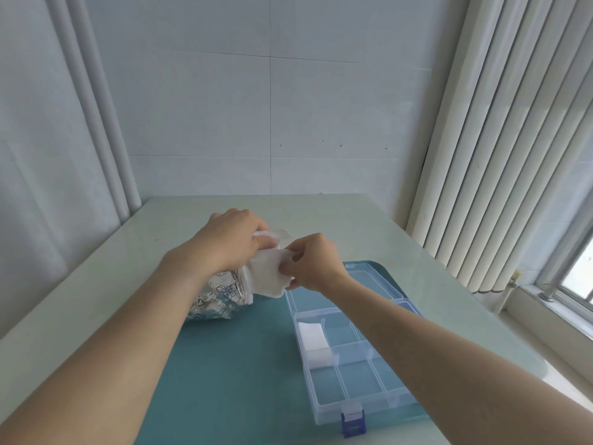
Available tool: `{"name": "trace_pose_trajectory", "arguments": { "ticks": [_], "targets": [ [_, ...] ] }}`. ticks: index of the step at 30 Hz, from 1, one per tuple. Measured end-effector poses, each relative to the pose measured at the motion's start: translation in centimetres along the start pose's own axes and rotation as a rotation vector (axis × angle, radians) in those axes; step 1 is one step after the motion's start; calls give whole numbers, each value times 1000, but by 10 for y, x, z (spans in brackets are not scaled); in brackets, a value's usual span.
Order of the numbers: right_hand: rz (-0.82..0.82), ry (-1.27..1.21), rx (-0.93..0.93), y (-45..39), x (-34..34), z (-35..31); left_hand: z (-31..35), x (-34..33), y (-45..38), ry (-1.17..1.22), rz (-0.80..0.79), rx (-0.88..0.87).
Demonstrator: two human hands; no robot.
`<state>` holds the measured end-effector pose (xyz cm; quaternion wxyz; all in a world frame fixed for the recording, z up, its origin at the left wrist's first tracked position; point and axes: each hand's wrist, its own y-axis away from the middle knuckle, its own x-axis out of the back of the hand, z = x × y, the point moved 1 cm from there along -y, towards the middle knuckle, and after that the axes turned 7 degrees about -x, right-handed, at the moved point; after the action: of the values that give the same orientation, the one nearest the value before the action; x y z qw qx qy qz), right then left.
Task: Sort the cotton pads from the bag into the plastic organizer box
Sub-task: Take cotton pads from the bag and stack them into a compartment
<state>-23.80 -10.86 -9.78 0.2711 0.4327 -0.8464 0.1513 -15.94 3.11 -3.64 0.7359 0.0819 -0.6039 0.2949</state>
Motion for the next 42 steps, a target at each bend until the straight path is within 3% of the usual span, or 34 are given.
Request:
{"name": "trace_pose_trajectory", "arguments": {
  "ticks": [6,10,14,18,22,27,29,33,38,42],
  "targets": [
    [-6,-30,-72,1,8,-2,6,-5,-1,322,420,-55],
    [-66,-254,-182,2,13,2,11,-9,-5,730,691,37],
    [-159,-431,-246,4,1,-3,12,-12,-4,1356,733,185],
    [-216,-425,-262,2,-19,-11,-11,-27,1,1592,670,482],
    [-184,-197,-261,-2,-35,-17,-19,-45,3,1800,526,556],
    [-211,-126,-272,-8,-36,-14,-23,-48,0,1680,487,515],
    [-244,-177,-298,-10,-24,-10,-22,-49,-1,1582,457,489],
    [-196,-43,-231,-7,11,-1,-11,-48,-3,1519,414,433],
    [-100,-425,-164,2,48,-5,14,-48,-8,1378,349,351],
    [-220,-397,13,18,64,-8,33,-52,-17,1178,292,290]
  ]
}}
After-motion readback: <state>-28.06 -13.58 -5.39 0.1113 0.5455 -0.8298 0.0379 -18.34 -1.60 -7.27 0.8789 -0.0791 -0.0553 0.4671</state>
